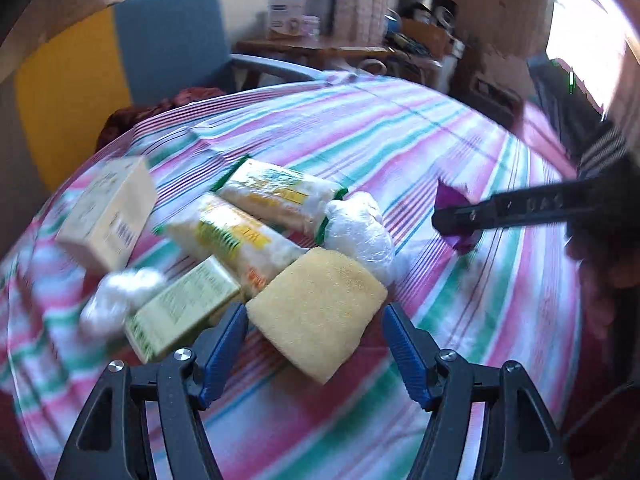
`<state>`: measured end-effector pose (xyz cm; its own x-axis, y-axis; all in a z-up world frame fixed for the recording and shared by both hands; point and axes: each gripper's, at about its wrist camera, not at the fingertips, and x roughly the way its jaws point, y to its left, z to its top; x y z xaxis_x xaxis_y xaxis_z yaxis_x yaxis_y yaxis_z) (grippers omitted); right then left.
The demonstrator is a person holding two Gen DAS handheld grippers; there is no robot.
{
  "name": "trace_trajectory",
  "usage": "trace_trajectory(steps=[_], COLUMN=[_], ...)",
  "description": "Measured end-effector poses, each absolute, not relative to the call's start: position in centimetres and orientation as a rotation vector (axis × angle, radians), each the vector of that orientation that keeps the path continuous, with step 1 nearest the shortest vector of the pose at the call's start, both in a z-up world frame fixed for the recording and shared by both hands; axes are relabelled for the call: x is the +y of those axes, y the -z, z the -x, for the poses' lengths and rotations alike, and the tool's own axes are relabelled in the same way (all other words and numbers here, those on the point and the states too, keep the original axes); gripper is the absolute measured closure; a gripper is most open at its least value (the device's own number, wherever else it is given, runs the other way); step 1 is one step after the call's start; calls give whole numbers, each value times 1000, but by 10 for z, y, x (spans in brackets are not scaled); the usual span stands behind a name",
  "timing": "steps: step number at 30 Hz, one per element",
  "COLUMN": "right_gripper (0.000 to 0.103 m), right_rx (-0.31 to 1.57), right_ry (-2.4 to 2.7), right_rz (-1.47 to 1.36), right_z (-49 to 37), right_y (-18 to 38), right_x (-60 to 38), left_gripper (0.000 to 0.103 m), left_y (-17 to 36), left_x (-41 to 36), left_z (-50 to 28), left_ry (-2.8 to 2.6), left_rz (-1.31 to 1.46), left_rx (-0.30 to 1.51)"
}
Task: Organize objects
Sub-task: 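Grasp another purple packet with the right gripper while the left grasps a sponge cake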
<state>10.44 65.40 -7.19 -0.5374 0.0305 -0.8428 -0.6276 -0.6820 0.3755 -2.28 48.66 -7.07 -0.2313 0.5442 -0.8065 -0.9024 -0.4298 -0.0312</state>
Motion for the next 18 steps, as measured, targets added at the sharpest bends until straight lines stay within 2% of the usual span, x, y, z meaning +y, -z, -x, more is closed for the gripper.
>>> trace_trajectory(steps=[3,8,13,18], right_gripper=[73,73,73,73], right_rx=[963,970,972,973], right_ry=[-2257,-2259,-2248,-2245], right_rz=[1214,1212,1214,1211], right_z=[-106,-104,-102,-102], right_y=[70,68,69,69], right_x=[654,656,657,658], left_gripper=[30,31,42,47], left_y=[77,78,85,81], left_x=[491,486,482,471], left_z=[22,20,16,8], left_ry=[-1830,-1831,-1878,-1875], left_rz=[905,887,876,872], left_rx=[624,549,554,511])
